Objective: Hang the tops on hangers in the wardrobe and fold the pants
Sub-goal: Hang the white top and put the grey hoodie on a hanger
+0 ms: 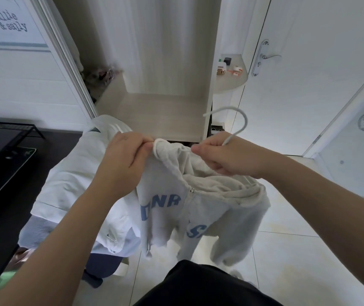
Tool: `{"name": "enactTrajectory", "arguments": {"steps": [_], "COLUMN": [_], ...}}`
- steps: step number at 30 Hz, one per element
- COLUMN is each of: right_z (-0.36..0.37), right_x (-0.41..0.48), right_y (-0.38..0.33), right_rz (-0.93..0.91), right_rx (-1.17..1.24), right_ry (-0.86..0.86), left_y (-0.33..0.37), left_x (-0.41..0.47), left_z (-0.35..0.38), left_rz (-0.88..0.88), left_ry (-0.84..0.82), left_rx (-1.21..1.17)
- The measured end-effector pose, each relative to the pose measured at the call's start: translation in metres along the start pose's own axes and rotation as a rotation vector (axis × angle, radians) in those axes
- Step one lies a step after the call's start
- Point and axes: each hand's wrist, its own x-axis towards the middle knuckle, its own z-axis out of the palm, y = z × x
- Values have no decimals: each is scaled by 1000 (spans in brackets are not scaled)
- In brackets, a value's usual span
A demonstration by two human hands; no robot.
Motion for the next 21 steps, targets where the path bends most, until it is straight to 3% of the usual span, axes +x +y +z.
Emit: {"name": "enactTrajectory", "arguments": {"steps": [5,10,15,21], "right_z": [9,-9,-20,-22], "right_x": [17,8,-29,-28], "right_y": [-7,22,90,94], "right_rz": [-10,-109,34,-153], "right_rx": [75,-135,-744,-721], "right_ry": [39,124,199,404], "left_y": [3,-15,-34,-40], "left_x": [8,14,13,27], "left_z": [12,9,-10,-10], "left_rz": [92,-3,-127,-80], "left_ry": [-83,-33,55,7], "left_rx": [192,26,5,150]}}
